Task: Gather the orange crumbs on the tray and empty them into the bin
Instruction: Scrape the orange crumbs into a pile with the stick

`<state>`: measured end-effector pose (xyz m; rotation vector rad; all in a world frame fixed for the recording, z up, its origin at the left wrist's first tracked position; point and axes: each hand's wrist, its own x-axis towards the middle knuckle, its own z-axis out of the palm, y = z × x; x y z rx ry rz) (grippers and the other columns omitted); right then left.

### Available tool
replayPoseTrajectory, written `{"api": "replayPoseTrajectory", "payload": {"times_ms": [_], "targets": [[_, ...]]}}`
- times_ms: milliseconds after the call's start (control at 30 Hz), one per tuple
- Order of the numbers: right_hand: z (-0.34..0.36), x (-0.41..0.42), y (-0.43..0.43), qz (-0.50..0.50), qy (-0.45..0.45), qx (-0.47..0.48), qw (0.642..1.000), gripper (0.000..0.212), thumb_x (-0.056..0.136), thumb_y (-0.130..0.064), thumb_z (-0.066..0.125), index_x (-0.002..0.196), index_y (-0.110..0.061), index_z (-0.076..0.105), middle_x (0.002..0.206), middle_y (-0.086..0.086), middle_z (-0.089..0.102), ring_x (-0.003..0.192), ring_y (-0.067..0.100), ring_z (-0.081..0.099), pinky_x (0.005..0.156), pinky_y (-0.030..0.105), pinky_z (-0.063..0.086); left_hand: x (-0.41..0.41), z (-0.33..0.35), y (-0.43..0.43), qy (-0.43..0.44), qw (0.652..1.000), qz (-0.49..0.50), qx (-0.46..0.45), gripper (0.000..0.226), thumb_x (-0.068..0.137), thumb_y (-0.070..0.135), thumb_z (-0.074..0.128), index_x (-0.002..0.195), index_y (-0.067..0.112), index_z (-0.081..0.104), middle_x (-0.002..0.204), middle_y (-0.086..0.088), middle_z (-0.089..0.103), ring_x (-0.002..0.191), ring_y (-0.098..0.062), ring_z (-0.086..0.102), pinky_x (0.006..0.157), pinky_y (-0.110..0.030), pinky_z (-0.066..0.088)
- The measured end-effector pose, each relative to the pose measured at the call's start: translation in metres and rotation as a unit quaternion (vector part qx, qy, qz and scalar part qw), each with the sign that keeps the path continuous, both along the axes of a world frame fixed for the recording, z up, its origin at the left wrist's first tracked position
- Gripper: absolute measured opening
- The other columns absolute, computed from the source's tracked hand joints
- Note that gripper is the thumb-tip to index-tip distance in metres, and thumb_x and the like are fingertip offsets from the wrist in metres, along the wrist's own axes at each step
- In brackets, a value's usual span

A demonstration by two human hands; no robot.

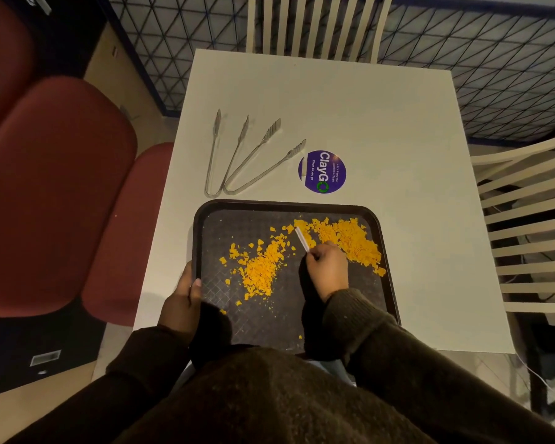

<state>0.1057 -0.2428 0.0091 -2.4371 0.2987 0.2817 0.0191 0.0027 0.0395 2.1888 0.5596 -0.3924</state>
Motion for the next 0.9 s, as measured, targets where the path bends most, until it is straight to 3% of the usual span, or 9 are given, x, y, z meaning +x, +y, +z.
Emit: {"api": "replayPoseTrajectory", "payload": {"times_ms": [133, 267, 333, 467, 533, 700, 900], "targets": [[0.002, 0.011, -0.009, -0.093, 0.036, 0.004, 0.995, 0.016, 0.087, -0.007, 0.057, 0.089, 0.000, 0.071, 0.092, 0.017, 0.069, 0.081, 0.027, 0.061, 0.069, 0.023, 0.040, -0.001, 0.001, 0.000, 0.002, 1.000, 0.001, 0.002, 0.045, 0.098, 0.019, 0.027, 0.143, 0.014, 0.025, 0.135, -0.020, 0.050, 0.121, -0.039, 0.048, 0.103, -0.044, 0.038], [0.005, 0.008, -0.015, -0.152, 0.050, 0.019, 0.987, 0.015, 0.088, -0.009, 0.057, 0.090, -0.002, 0.071, 0.092, 0.014, 0.071, 0.083, 0.024, 0.063, 0.073, 0.024, 0.042, 0.001, 0.001, 0.000, -0.005, 1.000, 0.003, 0.000, 0.046, 0.098, 0.020, 0.028, 0.143, 0.016, 0.025, 0.137, -0.018, 0.048, 0.124, -0.037, 0.047, 0.105, -0.043, 0.036], [0.008, 0.000, -0.015, -0.125, 0.035, 0.031, 0.991, 0.015, 0.089, -0.010, 0.057, 0.092, -0.004, 0.070, 0.092, 0.011, 0.068, 0.082, 0.020, 0.061, 0.076, 0.025, 0.044, 0.001, 0.001, -0.001, -0.004, 1.000, 0.007, 0.005, 0.046, 0.098, 0.020, 0.027, 0.144, 0.016, 0.025, 0.138, -0.018, 0.048, 0.123, -0.037, 0.047, 0.105, -0.044, 0.037], [0.011, -0.024, -0.006, 0.056, 0.011, 0.004, 0.998, 0.014, 0.088, -0.008, 0.058, 0.091, -0.006, 0.071, 0.091, 0.006, 0.061, 0.081, 0.013, 0.049, 0.080, 0.027, 0.043, 0.003, 0.000, -0.001, -0.003, 1.000, 0.006, 0.006, 0.046, 0.098, 0.021, 0.026, 0.143, 0.017, 0.024, 0.135, -0.019, 0.050, 0.120, -0.039, 0.049, 0.104, -0.046, 0.039], [0.008, -0.026, 0.002, 0.101, -0.002, -0.007, 0.995, 0.014, 0.086, -0.007, 0.057, 0.089, -0.005, 0.071, 0.090, 0.008, 0.062, 0.081, 0.015, 0.050, 0.082, 0.032, 0.047, 0.004, 0.001, -0.003, -0.005, 1.000, 0.005, 0.007, 0.045, 0.098, 0.021, 0.026, 0.142, 0.017, 0.025, 0.134, -0.019, 0.051, 0.118, -0.038, 0.050, 0.103, -0.045, 0.039], [0.008, 0.000, 0.023, 0.086, -0.008, -0.001, 0.996, 0.016, 0.088, -0.006, 0.056, 0.094, -0.003, 0.071, 0.097, 0.012, 0.066, 0.095, 0.024, 0.058, 0.091, 0.031, 0.043, 0.004, 0.007, -0.007, -0.002, 1.000, 0.003, 0.017, 0.046, 0.098, 0.020, 0.027, 0.144, 0.015, 0.023, 0.134, -0.021, 0.051, 0.119, -0.040, 0.050, 0.101, -0.042, 0.037], [0.007, 0.034, 0.024, -0.001, 0.026, -0.016, 1.000, 0.016, 0.087, -0.008, 0.056, 0.089, -0.001, 0.070, 0.093, 0.015, 0.067, 0.083, 0.025, 0.061, 0.071, 0.024, 0.042, 0.002, 0.006, -0.007, -0.001, 1.000, -0.005, 0.022, 0.046, 0.098, 0.021, 0.026, 0.144, 0.016, 0.022, 0.133, -0.021, 0.052, 0.118, -0.040, 0.051, 0.100, -0.042, 0.038]]}}
